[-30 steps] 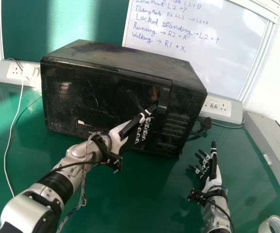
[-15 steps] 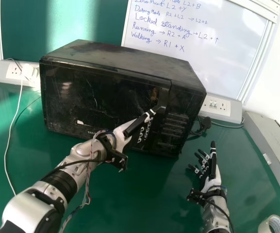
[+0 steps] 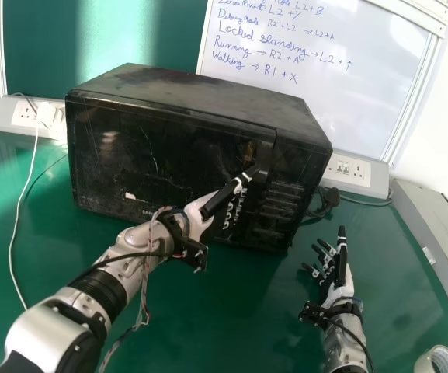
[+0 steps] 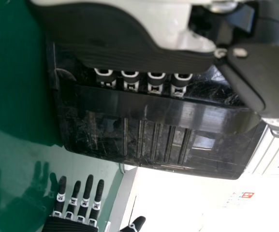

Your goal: Open the door of oven

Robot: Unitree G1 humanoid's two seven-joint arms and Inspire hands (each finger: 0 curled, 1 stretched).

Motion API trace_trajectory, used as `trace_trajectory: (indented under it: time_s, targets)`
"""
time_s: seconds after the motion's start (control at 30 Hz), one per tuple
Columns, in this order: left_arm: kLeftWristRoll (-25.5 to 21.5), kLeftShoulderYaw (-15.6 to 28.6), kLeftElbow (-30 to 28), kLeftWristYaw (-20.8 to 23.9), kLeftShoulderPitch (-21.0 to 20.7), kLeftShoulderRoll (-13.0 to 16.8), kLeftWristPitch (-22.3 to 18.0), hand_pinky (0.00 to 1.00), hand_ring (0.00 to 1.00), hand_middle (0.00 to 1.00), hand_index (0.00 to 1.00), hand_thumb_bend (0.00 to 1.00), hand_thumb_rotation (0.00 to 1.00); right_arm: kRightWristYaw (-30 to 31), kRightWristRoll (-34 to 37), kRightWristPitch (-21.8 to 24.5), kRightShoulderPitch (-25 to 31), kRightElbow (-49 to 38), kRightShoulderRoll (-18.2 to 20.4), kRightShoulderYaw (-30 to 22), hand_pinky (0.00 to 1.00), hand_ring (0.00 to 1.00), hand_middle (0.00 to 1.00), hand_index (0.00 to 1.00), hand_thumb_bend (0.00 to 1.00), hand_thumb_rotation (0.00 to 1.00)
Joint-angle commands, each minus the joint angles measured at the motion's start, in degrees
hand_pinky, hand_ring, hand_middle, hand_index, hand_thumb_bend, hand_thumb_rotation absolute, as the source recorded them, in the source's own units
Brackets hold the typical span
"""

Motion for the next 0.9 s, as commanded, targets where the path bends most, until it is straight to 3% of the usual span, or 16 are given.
trace_trajectory:
  time_s: [0.0, 0.53, 0.73, 0.87]
  targets:
    - [-1.0, 0.4, 0.0, -1.7, -2.4, -1.7, 0.2, 0.90, 0.99, 0.98, 0.96, 1.00, 0.93, 0.2, -0.4, 2.4, 0.9, 1.9, 2.0, 0.3, 0.63, 0.75, 0.78, 0.77, 1.00, 0.89]
    - [-0.1, 0.3, 1.0, -2.2, -3.4, -2.9, 1.5, 0.73, 0.83, 0.89, 0.93, 1.00, 0.88, 0.0, -0.6, 1.6, 0.9, 1.9, 2.5, 0.5, 0.63, 0.75, 0.79, 0.76, 0.95, 0.90]
    - [0.3, 0.4, 1.2, -0.2, -2.8, -3.8, -0.1, 0.59, 0.67, 0.75, 0.83, 1.00, 0.82, 0.1, -0.9, 1.7, 0.8, 1.9, 2.4, 0.6, 0.62, 0.75, 0.79, 0.77, 0.99, 0.91]
    - [0.8, -0.3, 1.4, -1.0, -2.7, -3.7, -0.4, 0.59, 0.68, 0.73, 0.80, 1.00, 0.83, 0.5, -0.5, 1.9, 0.8, 2.0, 2.5, 0.1, 0.64, 0.75, 0.79, 0.77, 0.97, 0.89]
